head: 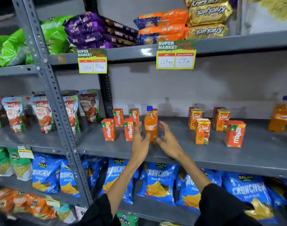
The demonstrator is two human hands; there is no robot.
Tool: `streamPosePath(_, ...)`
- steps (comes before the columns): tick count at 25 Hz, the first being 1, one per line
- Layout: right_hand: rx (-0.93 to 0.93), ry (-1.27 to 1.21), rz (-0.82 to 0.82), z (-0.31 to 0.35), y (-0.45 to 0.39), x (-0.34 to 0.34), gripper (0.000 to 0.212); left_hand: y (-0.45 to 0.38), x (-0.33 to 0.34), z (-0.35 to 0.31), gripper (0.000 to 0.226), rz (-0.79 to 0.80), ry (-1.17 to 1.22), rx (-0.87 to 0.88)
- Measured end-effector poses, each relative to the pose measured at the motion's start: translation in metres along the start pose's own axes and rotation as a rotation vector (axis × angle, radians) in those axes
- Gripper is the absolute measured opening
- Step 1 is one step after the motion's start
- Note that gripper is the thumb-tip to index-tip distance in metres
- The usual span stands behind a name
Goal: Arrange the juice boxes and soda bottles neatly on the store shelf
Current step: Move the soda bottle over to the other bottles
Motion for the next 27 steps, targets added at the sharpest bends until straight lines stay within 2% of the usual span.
streamPosePath(4,0.122,-0.02,0.072,-0.017,-0.029,0.008,0.067,-0.024,0.016,0.027,0.052,0.133,-0.02,-0.059)
streamPosePath(8,0.173,-0.106,0.114,-0.023,-0.035,0.013,0.051,-0.036,0.014,0.037,0.041,0.138,0.046,-0.061)
streamPosePath(16,0.209,-0.198,0.104,-0.015,0.009,-0.019,0.053,-0.002,0.018,0.017,0.043,0.176,0.142,-0.006)
streamPosePath(21,0.2,-0.187,0.044,-0.016,0.062,-0.081,0.053,0.051,0.066,-0.022,0.043,0.225,0.184,0.043)
streamPosePath(27,0.182,-0.135,-0.106,-0.029,0.126,-0.206,0.049,0.1,0.184,-0.061,0.045,0.324,0.295,0.039)
Point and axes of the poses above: each hand's wrist, its own y-axis away from the middle knuckle, its own x-axis out of the palm, z = x × y, the point moved 9 cm from there along -y, towards the middle knuckle, and after that the axes turned 4 degrees about x, right-handed, at the moved point
